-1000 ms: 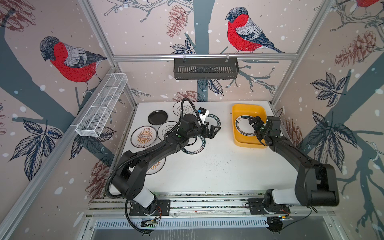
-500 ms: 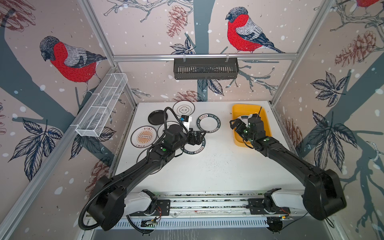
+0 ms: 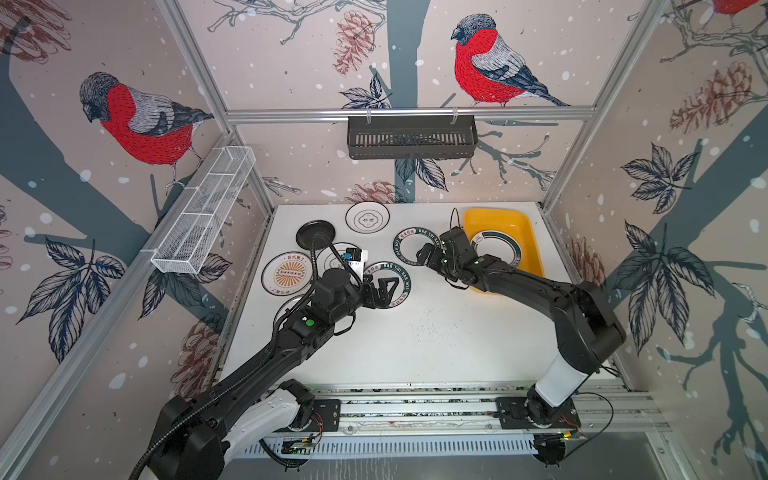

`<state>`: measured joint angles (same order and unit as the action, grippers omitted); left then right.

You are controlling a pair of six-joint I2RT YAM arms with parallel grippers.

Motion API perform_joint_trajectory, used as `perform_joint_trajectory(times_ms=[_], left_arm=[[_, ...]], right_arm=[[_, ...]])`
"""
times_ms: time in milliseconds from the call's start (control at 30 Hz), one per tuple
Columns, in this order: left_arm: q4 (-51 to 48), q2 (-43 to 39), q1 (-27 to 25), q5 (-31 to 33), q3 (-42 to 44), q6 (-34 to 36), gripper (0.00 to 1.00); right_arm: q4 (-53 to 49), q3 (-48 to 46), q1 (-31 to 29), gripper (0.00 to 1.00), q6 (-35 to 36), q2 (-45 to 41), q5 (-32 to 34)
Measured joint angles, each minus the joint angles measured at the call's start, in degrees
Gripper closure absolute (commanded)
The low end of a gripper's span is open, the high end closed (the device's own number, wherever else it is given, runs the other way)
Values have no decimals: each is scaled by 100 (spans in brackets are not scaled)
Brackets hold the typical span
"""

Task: Place the plates into the plastic bin on the countertop
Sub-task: 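Move the right gripper over the 'HAO SHI HAO WEI' green-rim plate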

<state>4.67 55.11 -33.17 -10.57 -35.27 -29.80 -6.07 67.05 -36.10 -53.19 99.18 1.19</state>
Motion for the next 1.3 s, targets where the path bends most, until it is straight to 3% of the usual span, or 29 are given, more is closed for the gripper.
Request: perform_joint_trajectory(times_ms=[300,700,1000,1300], left_arm=[[-363,-286,0,-37,151,-142,3],[-535,-564,0,-101,289,-280,3],[-667,-675,0,-140,308,-321,3],[-656,-649,0,-205,321,-358,3]], right_arm=[[-883,1329,-297,0,243,1150,673],[-1478,2643,-321,0,367,2264,824],[-2111,3123,-442,0,365,2835,1414],[-1860,2691,-468,1,323,2695,1213]])
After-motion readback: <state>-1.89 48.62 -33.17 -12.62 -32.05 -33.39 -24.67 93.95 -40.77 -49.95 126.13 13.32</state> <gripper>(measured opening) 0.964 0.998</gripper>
